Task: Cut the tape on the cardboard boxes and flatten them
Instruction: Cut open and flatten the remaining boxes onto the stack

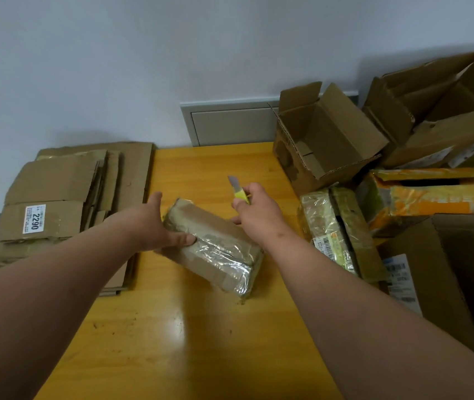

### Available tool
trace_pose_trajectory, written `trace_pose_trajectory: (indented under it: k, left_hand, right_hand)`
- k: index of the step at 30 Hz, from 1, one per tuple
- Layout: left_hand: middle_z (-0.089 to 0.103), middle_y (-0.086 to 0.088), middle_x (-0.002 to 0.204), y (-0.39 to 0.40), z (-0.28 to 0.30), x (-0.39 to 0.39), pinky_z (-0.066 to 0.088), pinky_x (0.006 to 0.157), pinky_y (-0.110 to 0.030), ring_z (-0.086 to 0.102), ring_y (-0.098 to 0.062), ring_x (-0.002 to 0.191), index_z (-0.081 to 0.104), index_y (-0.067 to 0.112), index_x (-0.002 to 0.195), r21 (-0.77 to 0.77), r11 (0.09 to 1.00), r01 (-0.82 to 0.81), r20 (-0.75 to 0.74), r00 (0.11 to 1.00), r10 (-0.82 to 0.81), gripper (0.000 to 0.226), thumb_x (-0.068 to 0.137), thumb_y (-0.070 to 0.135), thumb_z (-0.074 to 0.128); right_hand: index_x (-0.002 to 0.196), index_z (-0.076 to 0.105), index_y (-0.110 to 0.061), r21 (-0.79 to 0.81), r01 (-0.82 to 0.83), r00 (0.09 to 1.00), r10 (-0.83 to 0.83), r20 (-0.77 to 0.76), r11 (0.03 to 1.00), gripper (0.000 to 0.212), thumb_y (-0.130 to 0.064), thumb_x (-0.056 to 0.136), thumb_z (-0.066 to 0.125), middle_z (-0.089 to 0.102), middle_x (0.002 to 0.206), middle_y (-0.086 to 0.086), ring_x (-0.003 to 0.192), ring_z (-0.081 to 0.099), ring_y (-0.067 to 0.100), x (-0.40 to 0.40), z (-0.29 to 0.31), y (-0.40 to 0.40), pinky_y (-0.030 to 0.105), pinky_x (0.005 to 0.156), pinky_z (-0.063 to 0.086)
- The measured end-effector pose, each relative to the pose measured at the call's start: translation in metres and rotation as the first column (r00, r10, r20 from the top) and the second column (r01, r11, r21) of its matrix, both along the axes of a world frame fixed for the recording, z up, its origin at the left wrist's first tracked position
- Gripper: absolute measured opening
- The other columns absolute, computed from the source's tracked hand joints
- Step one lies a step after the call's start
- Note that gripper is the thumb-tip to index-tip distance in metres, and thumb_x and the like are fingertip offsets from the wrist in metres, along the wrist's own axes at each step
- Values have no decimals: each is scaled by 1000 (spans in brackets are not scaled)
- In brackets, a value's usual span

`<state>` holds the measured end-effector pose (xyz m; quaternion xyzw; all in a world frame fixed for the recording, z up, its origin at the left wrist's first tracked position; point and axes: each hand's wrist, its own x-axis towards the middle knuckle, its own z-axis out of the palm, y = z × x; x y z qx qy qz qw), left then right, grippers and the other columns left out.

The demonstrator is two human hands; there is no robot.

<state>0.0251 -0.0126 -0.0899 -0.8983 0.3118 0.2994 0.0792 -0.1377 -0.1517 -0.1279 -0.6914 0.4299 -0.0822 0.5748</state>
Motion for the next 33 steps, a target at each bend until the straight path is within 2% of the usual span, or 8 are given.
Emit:
trace_pose_trajectory:
  k: [2, 5, 8, 11, 15, 20, 28, 33]
  left_hand:
    - [50, -13, 144, -1, 1, -5, 48, 96, -48, 53, -33, 123, -15, 38, 152, -7, 998, 61, 86, 995, -60, 134, 57, 85, 66]
    - [23, -6, 158, -11, 10, -14, 23, 115, -54, 20, -31, 144, -13, 47, 151, -111, 889, 444, 260, 876, -405, 113, 73, 72, 65]
    - [-5, 6, 165, -31, 12, -37, 4, 120, -49, -4, -23, 150, -10, 43, 153, -67, 714, 696, 71, 718, -693, 108, 77, 61, 64]
    - [-21, 7, 163, -40, 2, -57, -9, 118, -55, -17, -23, 150, -29, 38, 148, 153, 647, 747, -43, 659, -751, 132, 65, 69, 70]
    - [0, 6, 162, -41, -2, -61, -3, 118, -59, 3, -24, 148, -30, 43, 146, 112, 591, 799, 117, 580, -807, 142, 54, 81, 70]
    - [21, 9, 153, -42, -5, -60, 17, 119, -50, 20, -18, 141, -1, 37, 154, 4, 602, 799, 142, 595, -791, 130, 53, 81, 68]
    - [33, 12, 146, -48, -2, -64, 32, 113, -42, 32, -15, 133, 16, 36, 154, -47, 661, 749, 137, 660, -738, 119, 56, 80, 68]
    - [32, 12, 145, -54, -1, -67, 34, 109, -40, 33, -14, 131, 15, 36, 155, -41, 692, 720, 145, 690, -709, 117, 59, 77, 69]
  right_hand:
    - [117, 44, -32, -38, 84, 996, -84, 0, 996, 16, -29, 102, 45, 59, 99, -4, 88, 68, 23, -7, 0, -7, 39, 76, 55]
    - [127, 46, -28, -67, 236, 971, -237, -11, 969, 25, -29, 102, 44, 61, 99, -1, 86, 66, 22, -24, -3, -17, 42, 77, 56]
    - [119, 47, -27, -48, 327, 945, -328, -5, 944, 17, -26, 102, 44, 60, 93, -1, 83, 67, 25, -37, -7, -21, 50, 79, 57]
    - [123, 48, -26, 5, 310, 949, -309, -57, 951, 22, -25, 101, 45, 62, 99, 4, 86, 68, 28, -44, -13, -18, 52, 83, 56]
    - [135, 48, -24, 64, 271, 960, -264, -94, 961, 35, -25, 100, 47, 64, 114, 9, 95, 66, 27, -56, -18, -13, 50, 88, 55]
    - [143, 44, -20, 72, 242, 961, -230, -151, 967, 44, -25, 100, 45, 63, 121, 12, 103, 65, 32, -77, -20, -12, 46, 93, 53]
    - [100, 44, -42, 12, 145, 982, -143, -126, 989, 20, -25, 93, 50, 66, 81, 1, 69, 68, 24, -98, -20, 3, 47, 68, 60]
    - [101, 47, -39, -35, 75, 989, -78, -122, 997, 18, -24, 90, 50, 59, 73, -1, 60, 58, 18, -104, -22, 6, 32, 50, 47]
